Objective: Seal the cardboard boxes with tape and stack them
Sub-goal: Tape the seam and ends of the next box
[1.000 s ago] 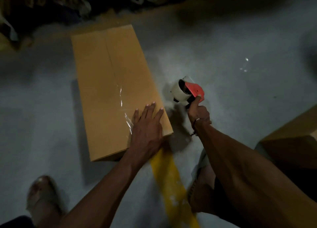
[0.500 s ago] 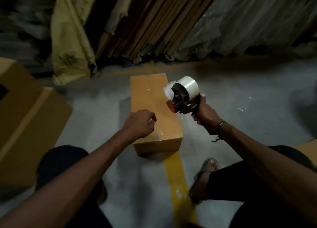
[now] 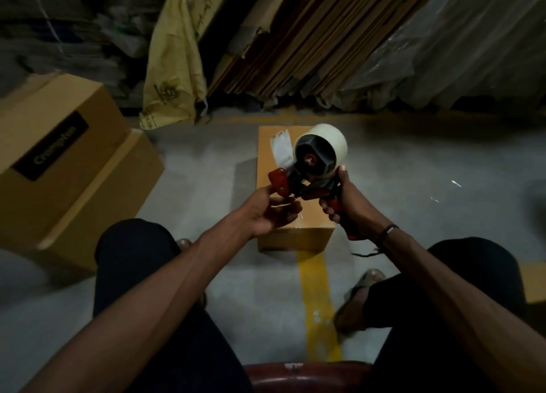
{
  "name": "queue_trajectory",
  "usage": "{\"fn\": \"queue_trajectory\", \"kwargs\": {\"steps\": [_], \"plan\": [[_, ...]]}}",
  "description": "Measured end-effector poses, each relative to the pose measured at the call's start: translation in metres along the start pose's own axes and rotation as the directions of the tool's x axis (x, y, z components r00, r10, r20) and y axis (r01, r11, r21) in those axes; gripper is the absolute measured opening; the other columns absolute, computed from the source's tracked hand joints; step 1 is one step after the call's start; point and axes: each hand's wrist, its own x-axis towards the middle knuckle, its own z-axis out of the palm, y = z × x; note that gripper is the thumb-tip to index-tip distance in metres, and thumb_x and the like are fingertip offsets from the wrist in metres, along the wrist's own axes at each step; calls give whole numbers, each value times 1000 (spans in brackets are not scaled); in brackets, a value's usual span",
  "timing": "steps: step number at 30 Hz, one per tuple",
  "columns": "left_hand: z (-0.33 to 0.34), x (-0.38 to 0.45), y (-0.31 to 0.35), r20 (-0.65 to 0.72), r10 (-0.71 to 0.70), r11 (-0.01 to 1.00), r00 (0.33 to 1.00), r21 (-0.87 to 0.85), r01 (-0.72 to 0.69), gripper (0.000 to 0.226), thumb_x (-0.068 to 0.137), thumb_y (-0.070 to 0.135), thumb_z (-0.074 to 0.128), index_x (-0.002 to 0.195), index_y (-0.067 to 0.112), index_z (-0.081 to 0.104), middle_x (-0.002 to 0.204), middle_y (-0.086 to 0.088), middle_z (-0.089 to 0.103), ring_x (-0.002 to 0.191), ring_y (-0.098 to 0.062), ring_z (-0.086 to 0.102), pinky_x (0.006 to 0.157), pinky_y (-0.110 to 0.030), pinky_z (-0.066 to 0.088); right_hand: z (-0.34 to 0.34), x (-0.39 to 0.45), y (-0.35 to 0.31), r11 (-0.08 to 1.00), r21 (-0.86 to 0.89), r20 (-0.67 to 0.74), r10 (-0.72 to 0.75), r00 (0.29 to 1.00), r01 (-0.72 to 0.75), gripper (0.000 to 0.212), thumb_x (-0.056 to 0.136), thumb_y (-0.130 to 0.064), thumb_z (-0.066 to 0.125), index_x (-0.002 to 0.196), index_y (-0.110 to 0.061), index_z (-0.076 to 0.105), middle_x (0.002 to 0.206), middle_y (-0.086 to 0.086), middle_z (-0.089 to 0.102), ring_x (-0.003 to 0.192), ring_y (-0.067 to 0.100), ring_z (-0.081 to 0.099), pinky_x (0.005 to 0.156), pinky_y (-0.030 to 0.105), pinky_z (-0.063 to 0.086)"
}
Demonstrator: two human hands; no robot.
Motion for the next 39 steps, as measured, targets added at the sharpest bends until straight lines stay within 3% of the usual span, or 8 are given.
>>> {"fn": "queue_trajectory", "kwargs": {"steps": [2,7,11,18,25,31,36,39], "plan": [[2,0,3,19,21,992,1000,-125,-18,28,100,18,59,112,-7,64,99,-22,70,92,-29,68,98,-38,55,4,3,-5,1000,6,18,-3,1000,3,87,95,-79,13,123,-18,68,70,4,55,57,11,43,48,25,33],[0,-1,20,0,62,962,998,-268,-59,20,103,-8,40,108,-11,59,85,-23,73,83,-27,71,68,-32,64,10,14,-21,1000,7,58,-10,998,9,92,95,-78,11,118,-13,72,70,3,53,57,10,43,49,25,32],[0,2,22,-35,54,926,998,-371,-63,28,102,-12,26,126,-18,40,96,-36,66,70,-38,76,64,-42,65,5,21,-18,997,66,97,-31,995,24,88,97,-76,13,118,-12,69,68,4,54,56,11,43,46,22,33],[-2,16,19,53,3,882,999,-471,22,64,109,40,41,117,-24,41,105,-42,65,90,-44,70,65,-46,63,-12,24,-6,998,64,112,5,994,-12,88,98,-75,12,115,-11,70,69,4,54,56,11,42,47,22,33],[1,19,17,-61,-39,984,997,-179,28,11,98,3,64,100,-8,65,82,-21,74,69,-25,74,69,-33,64,-15,27,-6,999,44,127,-4,992,-2,83,100,-73,13,119,-11,65,68,3,55,56,11,42,46,20,34],[-14,35,10,-299,76,997,951,54,-63,7,100,7,61,94,5,64,77,-8,62,62,-14,59,49,-28,58,-12,31,4,999,-38,175,-19,984,26,88,99,-75,11,123,-9,64,71,5,54,57,11,41,50,26,32],[-37,58,0,-447,327,921,833,349,-174,5,91,7,73,87,4,72,84,-15,74,78,-24,72,58,-29,48,-4,41,18,988,-134,199,-48,979,75,84,97,-76,7,88,-18,67,70,6,53,58,15,40,51,28,31],[-54,73,-7,-495,382,880,780,452,-144,9,85,14,80,83,6,77,88,-16,78,87,-26,76,51,-23,38,-2,58,31,982,-182,209,-12,978,51,83,97,-76,9,88,-15,65,69,6,54,58,15,40,50,27,32]]}}
